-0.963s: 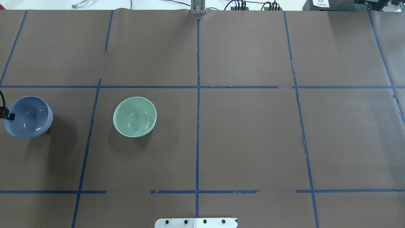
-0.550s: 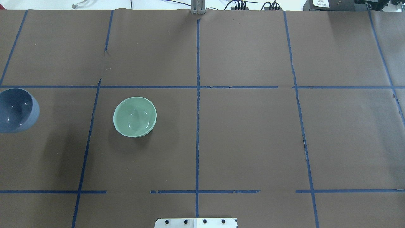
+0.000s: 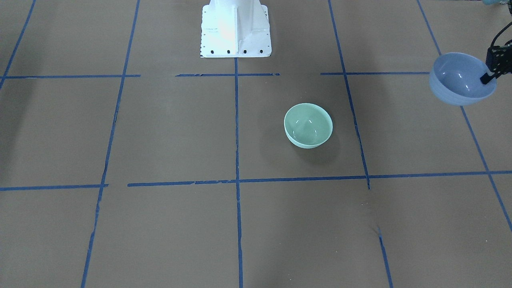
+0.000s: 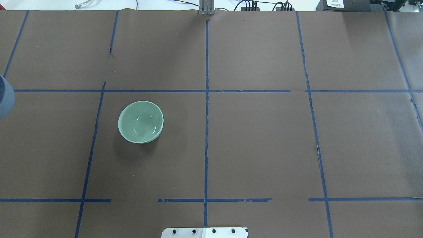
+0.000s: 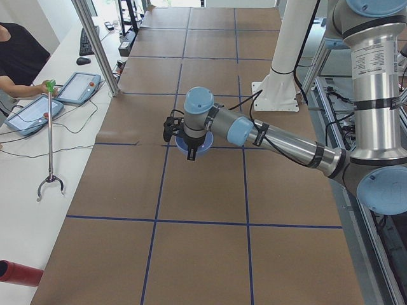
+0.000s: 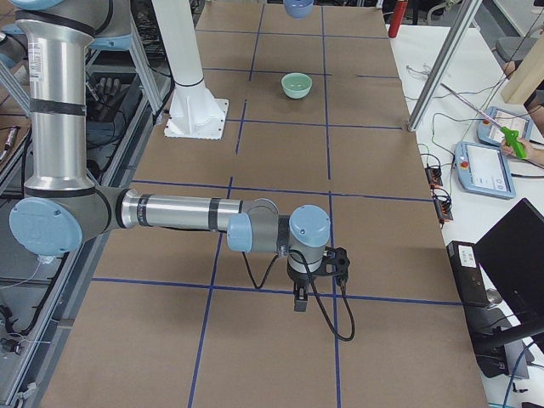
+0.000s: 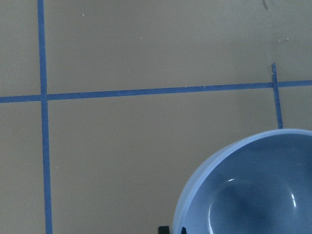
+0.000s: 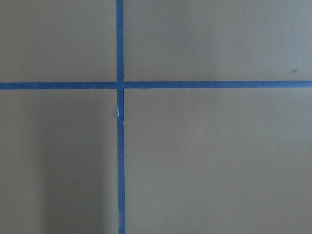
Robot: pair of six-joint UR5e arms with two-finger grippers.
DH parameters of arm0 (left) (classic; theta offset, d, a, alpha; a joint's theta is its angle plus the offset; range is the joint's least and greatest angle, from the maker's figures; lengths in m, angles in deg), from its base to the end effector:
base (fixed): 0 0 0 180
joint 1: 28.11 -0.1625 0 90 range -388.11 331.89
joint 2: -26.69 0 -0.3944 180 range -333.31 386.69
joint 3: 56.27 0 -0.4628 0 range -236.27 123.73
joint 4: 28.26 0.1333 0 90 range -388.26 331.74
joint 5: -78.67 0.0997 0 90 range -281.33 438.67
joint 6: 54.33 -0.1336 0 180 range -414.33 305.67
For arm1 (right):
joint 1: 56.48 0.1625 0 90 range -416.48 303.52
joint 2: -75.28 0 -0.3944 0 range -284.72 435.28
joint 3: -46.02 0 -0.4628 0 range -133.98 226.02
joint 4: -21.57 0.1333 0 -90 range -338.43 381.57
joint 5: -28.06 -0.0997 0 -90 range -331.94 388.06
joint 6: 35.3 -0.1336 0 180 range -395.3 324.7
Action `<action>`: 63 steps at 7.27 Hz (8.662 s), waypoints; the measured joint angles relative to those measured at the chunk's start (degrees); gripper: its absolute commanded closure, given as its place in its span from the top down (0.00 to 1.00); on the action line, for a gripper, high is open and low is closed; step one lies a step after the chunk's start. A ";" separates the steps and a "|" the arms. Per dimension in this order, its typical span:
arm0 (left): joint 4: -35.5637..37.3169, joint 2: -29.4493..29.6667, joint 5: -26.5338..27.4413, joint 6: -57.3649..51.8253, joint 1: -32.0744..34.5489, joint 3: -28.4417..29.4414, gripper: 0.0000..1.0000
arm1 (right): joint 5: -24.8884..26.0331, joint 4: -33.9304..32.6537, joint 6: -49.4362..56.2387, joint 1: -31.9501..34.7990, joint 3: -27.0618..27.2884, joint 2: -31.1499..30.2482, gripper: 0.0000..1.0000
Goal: Stack blue bowl on green bowl
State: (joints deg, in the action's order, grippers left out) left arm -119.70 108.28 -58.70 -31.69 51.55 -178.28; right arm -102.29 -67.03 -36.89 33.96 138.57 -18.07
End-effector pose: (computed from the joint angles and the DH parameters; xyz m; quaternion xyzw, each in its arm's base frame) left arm 0.0544 -0.4933 0.4072 0.0790 0.4324 -0.0092 0.8982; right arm 0.0509 -0.5401 0.6635 0.0015 -0.3449 0.0148 0.9385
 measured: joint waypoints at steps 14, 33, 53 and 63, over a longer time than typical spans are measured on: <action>-10.74 24.55 16.72 53.90 -37.18 10.29 0.00 | 0.01 -0.03 0.00 0.00 0.00 0.00 1.00; 2.49 22.93 14.71 14.08 -18.02 5.15 1.00 | -0.06 -0.02 0.00 0.00 0.00 0.00 1.00; 5.99 7.59 2.98 -29.81 12.54 27.88 1.00 | -0.04 -0.01 0.00 0.00 0.00 0.00 1.00; 6.01 7.61 2.98 -29.84 12.54 27.29 1.00 | -0.05 0.00 0.00 0.00 0.00 0.00 1.00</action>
